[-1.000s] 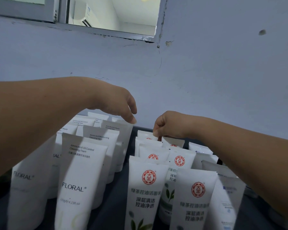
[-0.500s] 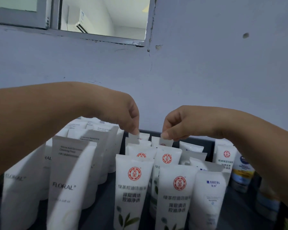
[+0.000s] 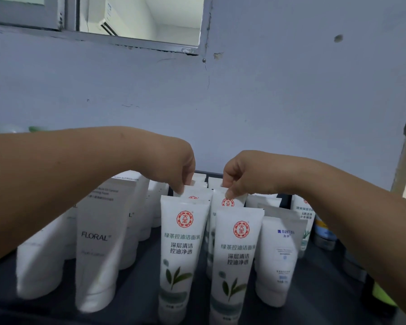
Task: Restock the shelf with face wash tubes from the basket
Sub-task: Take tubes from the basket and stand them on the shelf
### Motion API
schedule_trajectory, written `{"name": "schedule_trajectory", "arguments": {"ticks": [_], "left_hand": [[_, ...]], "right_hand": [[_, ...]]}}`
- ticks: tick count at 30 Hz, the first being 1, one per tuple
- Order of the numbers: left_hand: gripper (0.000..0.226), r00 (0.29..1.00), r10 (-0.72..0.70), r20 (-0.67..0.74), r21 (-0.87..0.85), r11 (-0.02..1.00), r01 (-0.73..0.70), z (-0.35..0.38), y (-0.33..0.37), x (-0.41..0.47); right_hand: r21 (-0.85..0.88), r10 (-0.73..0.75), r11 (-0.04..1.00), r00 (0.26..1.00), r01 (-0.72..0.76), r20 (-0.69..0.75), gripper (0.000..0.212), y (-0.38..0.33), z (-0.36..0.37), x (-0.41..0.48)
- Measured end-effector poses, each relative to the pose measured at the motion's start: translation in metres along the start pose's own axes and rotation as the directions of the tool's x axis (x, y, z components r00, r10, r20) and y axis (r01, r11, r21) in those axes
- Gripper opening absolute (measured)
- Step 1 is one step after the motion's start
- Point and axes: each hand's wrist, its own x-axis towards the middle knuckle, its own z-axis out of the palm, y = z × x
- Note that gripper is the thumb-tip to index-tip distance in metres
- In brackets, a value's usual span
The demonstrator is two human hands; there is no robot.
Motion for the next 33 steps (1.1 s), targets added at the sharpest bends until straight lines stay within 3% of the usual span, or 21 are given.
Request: {"name": "schedule_trajectory", "arguments": {"ticks": [10, 17, 33], "left_hand": [[0.003, 1.000, -0.007, -0.004, -0.078, 0.997, 0.006, -0.002, -0.010, -0.008], [0.014, 1.000, -0.023, 0.009, -0.072, 0.997, 0.024, -0.001, -0.016, -0.010], [0.008, 0.999, -0.042, 0.019, -0.137, 0.990, 0.044, 0.000, -0.017, -0.014]], "right_hand": [[-0.016, -0.006, 1.000, 1.000, 0.005, -0.020, 0.009, 0.002, 0.000, -0.003], [0.004, 0.011, 1.000, 1.000, -0.011, -0.025, 0.007, 0.000, 0.001, -0.005], [0.040, -0.002, 0.999, 0.999, 0.001, 0.038, 0.010, -0.010, -0.004, -0.017]]}}
